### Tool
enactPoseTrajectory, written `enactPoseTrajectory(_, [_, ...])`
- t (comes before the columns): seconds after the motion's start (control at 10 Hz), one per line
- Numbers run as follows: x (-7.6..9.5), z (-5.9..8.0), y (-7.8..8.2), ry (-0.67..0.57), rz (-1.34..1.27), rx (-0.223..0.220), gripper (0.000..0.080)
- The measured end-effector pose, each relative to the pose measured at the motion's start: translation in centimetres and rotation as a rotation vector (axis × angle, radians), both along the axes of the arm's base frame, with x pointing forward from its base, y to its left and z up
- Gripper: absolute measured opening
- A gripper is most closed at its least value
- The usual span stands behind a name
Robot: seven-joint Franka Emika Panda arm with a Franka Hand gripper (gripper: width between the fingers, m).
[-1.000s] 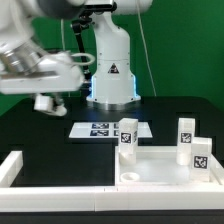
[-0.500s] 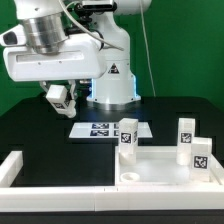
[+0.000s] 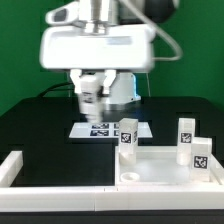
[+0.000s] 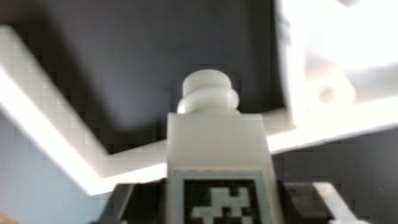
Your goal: Assemble square table
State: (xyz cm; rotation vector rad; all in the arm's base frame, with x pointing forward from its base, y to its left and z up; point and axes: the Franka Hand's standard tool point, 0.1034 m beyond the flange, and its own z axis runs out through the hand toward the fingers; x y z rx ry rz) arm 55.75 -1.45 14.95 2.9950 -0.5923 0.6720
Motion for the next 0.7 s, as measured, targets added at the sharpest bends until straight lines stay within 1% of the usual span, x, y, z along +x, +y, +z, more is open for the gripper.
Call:
enactPoseTrajectory(0.1, [0.3, 0.7, -1.3, -0.104, 0.040, -0.087, 0.0287])
enactPoseTrajectory(0.2, [-0.4, -0.1, -1.7, -0.122, 0.029, -0.111, 0.0287])
enactPoseTrajectory(0.3, [-0.4, -0.2, -1.4, -0.102, 0.035, -0.101, 0.0287])
enactPoseTrajectory(0.5, [-0.4, -0.2, -1.5, -0.103, 0.034, -0.102, 0.0287])
enactPoseTrajectory(0.6, [-0.3, -0.3, -1.3, -0.109, 0.036, -0.107, 0.0287])
enactPoseTrajectory(0.7, [-0.1, -0.9, -0.5, -0.119, 0.047, -0.116, 0.0287])
